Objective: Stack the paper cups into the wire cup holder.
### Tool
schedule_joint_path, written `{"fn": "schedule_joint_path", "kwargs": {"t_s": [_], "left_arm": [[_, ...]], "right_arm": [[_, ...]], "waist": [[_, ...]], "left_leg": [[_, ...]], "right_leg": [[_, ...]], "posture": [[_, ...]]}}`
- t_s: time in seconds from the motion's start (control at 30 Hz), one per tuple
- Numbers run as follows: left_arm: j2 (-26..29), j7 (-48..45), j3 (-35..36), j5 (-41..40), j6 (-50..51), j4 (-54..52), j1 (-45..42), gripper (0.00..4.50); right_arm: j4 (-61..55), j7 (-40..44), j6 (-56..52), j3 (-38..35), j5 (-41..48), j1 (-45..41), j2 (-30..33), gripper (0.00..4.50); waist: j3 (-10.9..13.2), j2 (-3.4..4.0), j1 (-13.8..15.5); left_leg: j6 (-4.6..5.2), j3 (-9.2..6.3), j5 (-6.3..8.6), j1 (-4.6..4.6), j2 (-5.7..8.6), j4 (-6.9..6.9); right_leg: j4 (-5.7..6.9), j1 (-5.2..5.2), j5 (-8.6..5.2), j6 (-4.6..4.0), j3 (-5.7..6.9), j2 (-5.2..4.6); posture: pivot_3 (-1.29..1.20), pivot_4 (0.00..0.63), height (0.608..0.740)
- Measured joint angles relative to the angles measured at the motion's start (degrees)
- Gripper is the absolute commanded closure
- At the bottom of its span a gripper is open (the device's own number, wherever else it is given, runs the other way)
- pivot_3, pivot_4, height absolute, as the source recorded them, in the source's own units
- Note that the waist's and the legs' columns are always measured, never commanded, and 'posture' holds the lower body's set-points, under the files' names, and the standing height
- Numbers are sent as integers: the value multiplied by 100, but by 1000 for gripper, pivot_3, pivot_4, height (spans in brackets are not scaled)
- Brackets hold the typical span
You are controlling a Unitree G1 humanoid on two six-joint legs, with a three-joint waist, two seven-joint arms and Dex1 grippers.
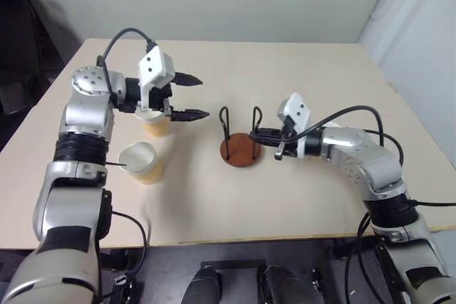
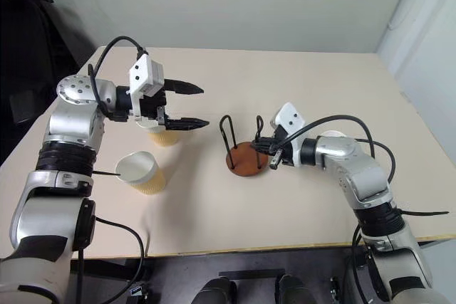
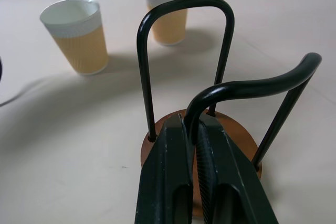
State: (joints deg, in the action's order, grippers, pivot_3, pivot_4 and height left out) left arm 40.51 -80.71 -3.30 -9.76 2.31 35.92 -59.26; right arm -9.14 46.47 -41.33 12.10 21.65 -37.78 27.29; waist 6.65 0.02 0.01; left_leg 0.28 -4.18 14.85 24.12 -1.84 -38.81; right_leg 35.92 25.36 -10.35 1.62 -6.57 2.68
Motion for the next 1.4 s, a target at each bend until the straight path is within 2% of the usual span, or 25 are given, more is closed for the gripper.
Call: {"fn": "schedule_joint_path", "kwargs": {"t_s": [0.3,0.57,0.93,1.07,1.37,1.4], "left_arm": [[485,-823,-20,-147,277,-525,467,0],[1029,-929,-344,-393,294,-683,608,0],[1026,-940,-409,-489,393,-808,664,0],[1022,-942,-408,-489,408,-823,665,0],[934,-945,-408,-489,456,-870,665,0],[912,-945,-408,-489,468,-871,665,0]], "right_arm": [[174,141,208,57,-136,-15,-44,4446],[243,286,307,55,-163,-16,-28,4446],[550,539,513,55,-224,-16,40,4446],[697,669,623,56,-326,-16,118,3394],[820,865,730,56,-459,-15,253,228],[819,871,735,55,-490,-15,287,34]], "waist": [[0,0,-15],[0,0,-15],[0,0,-13],[0,0,-14],[0,0,-14],[0,0,-12]], "left_leg": [[0,-2,0,0,-1,0],[0,-2,0,0,-2,0],[0,-2,0,-1,-3,1],[0,-2,0,0,-3,1],[0,-2,0,0,-4,0],[0,-2,0,0,-4,0]], "right_leg": [[6,4,-5,-9,1,0],[7,4,-7,-17,1,-1],[10,6,-10,-26,2,-1],[10,6,-10,-27,2,-1],[11,5,-9,-27,2,-1],[11,4,-9,-27,2,-1]], "posture": [[0,150,740],[0,150,740],[0,150,740],[0,150,740],[0,150,740],[0,150,740]]}}
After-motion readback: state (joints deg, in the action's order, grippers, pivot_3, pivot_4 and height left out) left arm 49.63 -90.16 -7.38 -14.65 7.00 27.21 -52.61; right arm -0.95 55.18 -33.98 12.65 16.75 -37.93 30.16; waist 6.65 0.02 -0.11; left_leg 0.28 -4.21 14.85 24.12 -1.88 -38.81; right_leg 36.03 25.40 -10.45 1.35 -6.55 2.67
